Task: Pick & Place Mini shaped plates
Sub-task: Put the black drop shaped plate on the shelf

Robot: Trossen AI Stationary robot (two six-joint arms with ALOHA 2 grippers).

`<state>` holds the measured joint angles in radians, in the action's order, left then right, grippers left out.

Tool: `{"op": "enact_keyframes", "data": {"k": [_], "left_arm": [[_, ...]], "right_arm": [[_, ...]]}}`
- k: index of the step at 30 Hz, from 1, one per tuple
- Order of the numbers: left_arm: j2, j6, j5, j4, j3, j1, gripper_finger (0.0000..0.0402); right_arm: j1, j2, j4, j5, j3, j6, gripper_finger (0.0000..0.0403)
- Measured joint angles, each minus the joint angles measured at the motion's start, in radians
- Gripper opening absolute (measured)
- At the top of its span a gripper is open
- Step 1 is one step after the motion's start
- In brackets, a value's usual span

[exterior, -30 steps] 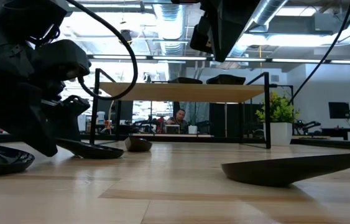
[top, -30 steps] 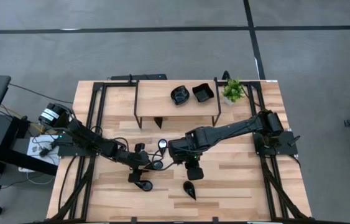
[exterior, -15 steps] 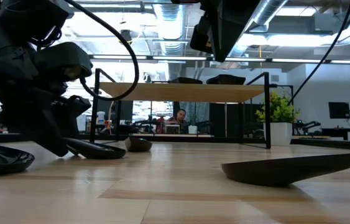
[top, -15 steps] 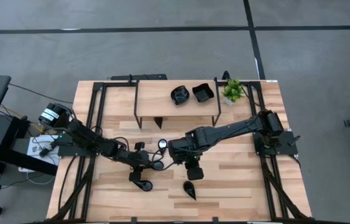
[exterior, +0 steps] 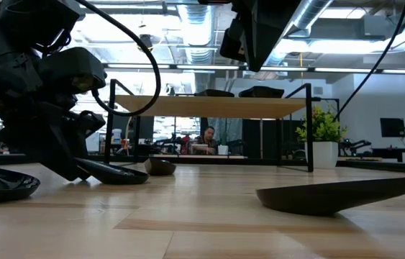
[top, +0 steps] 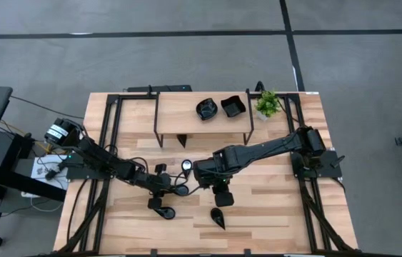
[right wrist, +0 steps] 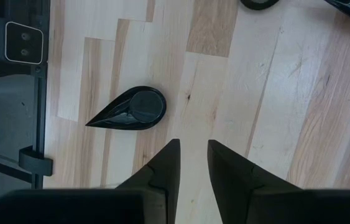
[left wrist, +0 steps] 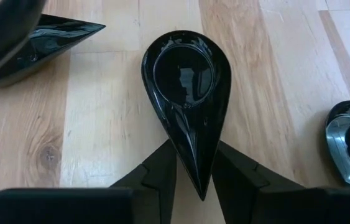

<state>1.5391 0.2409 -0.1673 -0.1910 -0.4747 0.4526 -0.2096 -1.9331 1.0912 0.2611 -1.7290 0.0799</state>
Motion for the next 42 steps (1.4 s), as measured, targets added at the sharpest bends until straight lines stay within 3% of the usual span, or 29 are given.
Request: {"op": "enact_keyframes", "data": {"k": [15,33,42], "left_arm": [[0.000,0.000,0.003,-0.009,0.000,0.000,0.0091],[-0.002,0.000,0.002,-0.010,0.000,0.000,0.0032],[-0.084,-0.078,-0.001,-0.004,0.000,0.000,0.0007]], "right_arm": [[0.000,0.000,0.000,0.000,0.000,0.000,0.0077],[0.000,0.000,0.001,0.000,0.000,0.000,0.0077],[0.000,0.000,0.005,0.000,0.000,0.000,0.0077]]}}
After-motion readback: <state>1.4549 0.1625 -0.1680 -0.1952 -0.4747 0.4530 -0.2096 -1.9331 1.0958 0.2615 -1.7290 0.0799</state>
